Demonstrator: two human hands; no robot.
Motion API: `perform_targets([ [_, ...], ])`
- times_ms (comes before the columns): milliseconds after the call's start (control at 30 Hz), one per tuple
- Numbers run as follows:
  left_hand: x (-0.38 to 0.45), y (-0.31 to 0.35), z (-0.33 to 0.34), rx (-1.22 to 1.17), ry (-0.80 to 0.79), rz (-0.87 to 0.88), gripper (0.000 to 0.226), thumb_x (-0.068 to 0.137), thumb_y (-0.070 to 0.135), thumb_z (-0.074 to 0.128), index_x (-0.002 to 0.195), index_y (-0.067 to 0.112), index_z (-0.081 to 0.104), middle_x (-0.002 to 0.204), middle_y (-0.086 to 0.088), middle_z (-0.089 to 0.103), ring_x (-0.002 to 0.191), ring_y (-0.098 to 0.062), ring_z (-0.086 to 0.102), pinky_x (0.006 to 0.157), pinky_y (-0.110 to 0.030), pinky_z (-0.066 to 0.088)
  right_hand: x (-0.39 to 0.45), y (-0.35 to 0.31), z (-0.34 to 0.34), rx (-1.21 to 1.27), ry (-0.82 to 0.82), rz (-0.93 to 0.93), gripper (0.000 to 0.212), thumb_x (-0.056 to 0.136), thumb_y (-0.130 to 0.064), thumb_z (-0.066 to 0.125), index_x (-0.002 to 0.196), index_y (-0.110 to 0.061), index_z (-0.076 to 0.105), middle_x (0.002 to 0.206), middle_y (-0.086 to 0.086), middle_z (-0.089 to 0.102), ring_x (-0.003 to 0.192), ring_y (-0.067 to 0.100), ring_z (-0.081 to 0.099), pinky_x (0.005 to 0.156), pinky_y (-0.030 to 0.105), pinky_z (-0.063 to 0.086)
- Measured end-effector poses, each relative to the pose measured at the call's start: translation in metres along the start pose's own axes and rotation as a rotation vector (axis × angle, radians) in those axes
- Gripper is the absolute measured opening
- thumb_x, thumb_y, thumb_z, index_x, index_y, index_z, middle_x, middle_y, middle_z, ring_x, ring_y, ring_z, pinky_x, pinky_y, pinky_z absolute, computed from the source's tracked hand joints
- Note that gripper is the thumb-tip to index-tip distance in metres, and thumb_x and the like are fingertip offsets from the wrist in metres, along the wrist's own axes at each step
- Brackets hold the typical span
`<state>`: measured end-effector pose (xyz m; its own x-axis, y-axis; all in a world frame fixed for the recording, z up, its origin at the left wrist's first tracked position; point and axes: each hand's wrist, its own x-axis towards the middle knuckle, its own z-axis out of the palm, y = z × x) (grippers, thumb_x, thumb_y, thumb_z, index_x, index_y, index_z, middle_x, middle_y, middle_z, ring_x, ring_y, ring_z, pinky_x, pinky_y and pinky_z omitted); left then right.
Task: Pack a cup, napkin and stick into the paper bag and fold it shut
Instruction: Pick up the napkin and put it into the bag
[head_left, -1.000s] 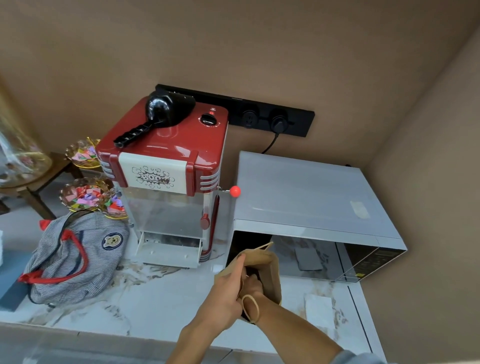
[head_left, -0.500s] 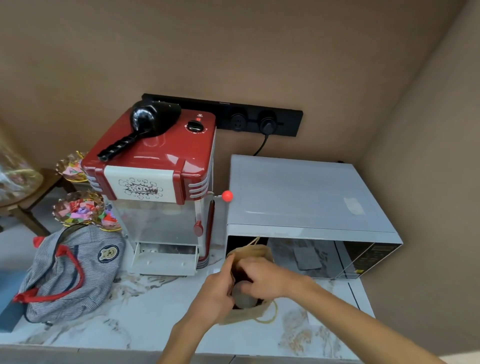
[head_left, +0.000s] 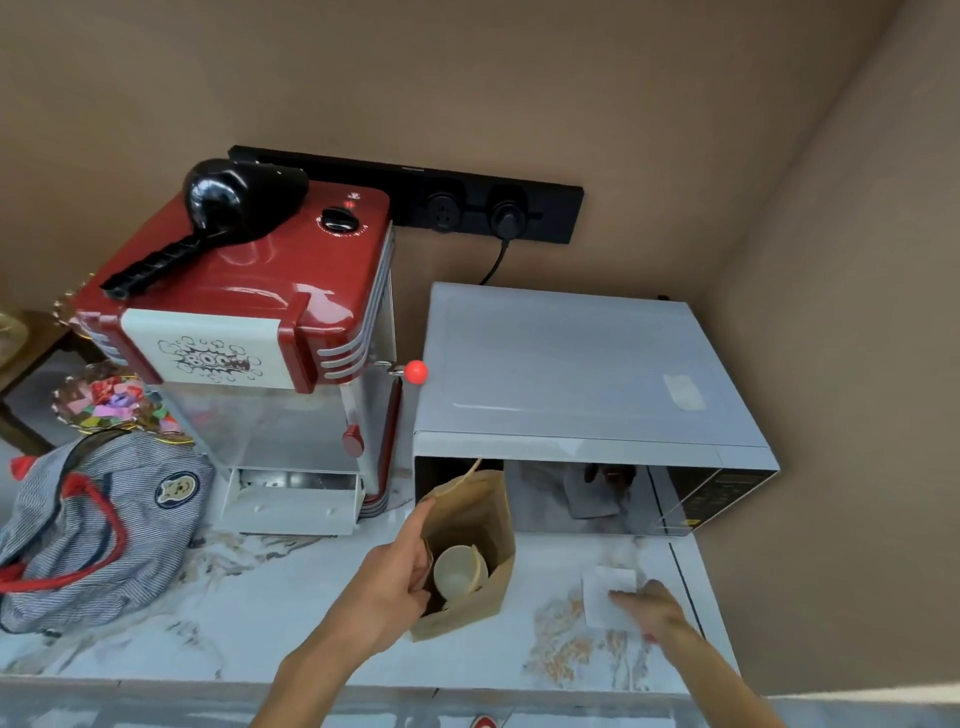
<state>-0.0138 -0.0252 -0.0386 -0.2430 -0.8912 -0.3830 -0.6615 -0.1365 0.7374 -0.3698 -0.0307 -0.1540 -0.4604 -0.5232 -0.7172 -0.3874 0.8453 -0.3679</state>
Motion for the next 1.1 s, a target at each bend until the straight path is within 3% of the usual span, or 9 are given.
perform_targets([
  [100,0.001,0.0,0.0,0.016,0.008,-0.017,0.106,0.083,-0.001,0.067,0.15,0.048,0.002,0.076,0.007,0.051,0.07,-0.01,0.056,0.069,-0.024,0.056,0.01,0.003,0.017,-0.292,0.135,0.032,0.082,0.08,-0.053,0.07,0.137,-0.003,0.038,0.137,0.016,0.047,0.13,0.033,0.043,0.1,0.035,0.043],
  [167,0.0,0.001,0.0,0.024,0.042,-0.019,0.106,0.081,0.0,0.069,0.147,0.054,0.004,0.073,0.008,0.05,0.068,-0.01,0.056,0.059,-0.018,0.051,0.011,0.0,0.026,-0.269,0.199,0.078,0.088,0.077,-0.056,0.072,0.137,-0.003,0.036,0.138,0.017,0.045,0.13,0.033,0.042,0.104,0.037,0.042],
  [333,-0.001,0.001,0.004,0.062,0.176,-0.006,0.102,0.078,0.004,0.075,0.143,0.054,0.015,0.115,0.012,0.028,0.088,-0.009,0.051,0.071,-0.017,0.051,0.01,-0.009,0.037,-0.35,0.165,0.037,0.066,0.081,-0.054,0.067,0.13,-0.013,0.051,0.134,0.018,0.048,0.126,0.033,0.043,0.102,0.037,0.04],
  [433,-0.002,-0.002,0.009,0.041,0.209,0.018,0.103,0.073,0.002,0.078,0.143,0.051,0.019,0.123,0.017,0.016,0.089,-0.006,0.05,0.063,-0.01,0.053,0.013,-0.004,0.04,-0.289,0.136,-0.031,0.05,0.084,-0.039,0.067,0.125,-0.012,0.059,0.133,0.02,0.05,0.125,0.037,0.045,0.103,0.041,0.042],
  [567,-0.002,-0.008,0.011,-0.008,0.225,0.052,0.103,0.071,0.0,0.079,0.144,0.046,0.023,0.136,0.02,0.013,0.096,-0.007,0.051,0.065,-0.006,0.051,0.01,-0.002,0.031,0.051,0.032,-0.148,0.033,0.089,-0.017,0.066,0.116,0.0,0.067,0.112,0.017,0.069,0.106,0.034,0.063,0.089,0.041,0.054],
  [800,-0.003,-0.012,0.01,-0.13,0.198,0.114,0.105,0.071,-0.004,0.075,0.129,0.063,0.019,0.133,0.034,0.015,0.102,-0.005,0.05,0.067,-0.008,0.051,-0.062,-0.045,-0.03,0.682,-0.265,-0.223,0.038,0.093,-0.005,0.062,0.128,-0.013,0.054,0.121,0.012,0.065,0.11,0.03,0.062,0.085,0.044,0.055],
  [900,-0.003,-0.013,0.011,-0.168,0.182,0.116,0.103,0.071,-0.005,0.074,0.131,0.059,0.019,0.133,0.034,0.016,0.103,-0.005,0.049,0.07,-0.007,0.05,-0.118,-0.075,-0.054,0.78,-0.435,-0.373,0.041,0.082,-0.005,0.072,0.121,-0.014,0.063,0.113,0.012,0.073,0.103,0.03,0.069,0.07,0.036,0.058],
  [1000,-0.001,-0.013,0.013,-0.189,0.166,0.121,0.103,0.07,-0.006,0.074,0.14,0.049,0.023,0.135,0.029,0.017,0.104,-0.009,0.047,0.07,-0.006,0.048,-0.167,-0.104,-0.057,0.759,-0.692,-0.484,0.05,0.077,-0.003,0.077,0.124,-0.009,0.063,0.12,0.014,0.071,0.111,0.03,0.068,0.081,0.038,0.06],
  [1100,0.0,-0.011,0.012,-0.214,0.147,0.141,0.102,0.068,-0.007,0.076,0.135,0.051,0.024,0.135,0.025,0.02,0.104,-0.009,0.047,0.073,-0.004,0.048,-0.199,-0.132,-0.038,0.519,-0.819,-0.496,0.035,0.084,-0.002,0.067,0.119,-0.007,0.065,0.118,0.012,0.072,0.111,0.026,0.068,0.089,0.037,0.058],
])
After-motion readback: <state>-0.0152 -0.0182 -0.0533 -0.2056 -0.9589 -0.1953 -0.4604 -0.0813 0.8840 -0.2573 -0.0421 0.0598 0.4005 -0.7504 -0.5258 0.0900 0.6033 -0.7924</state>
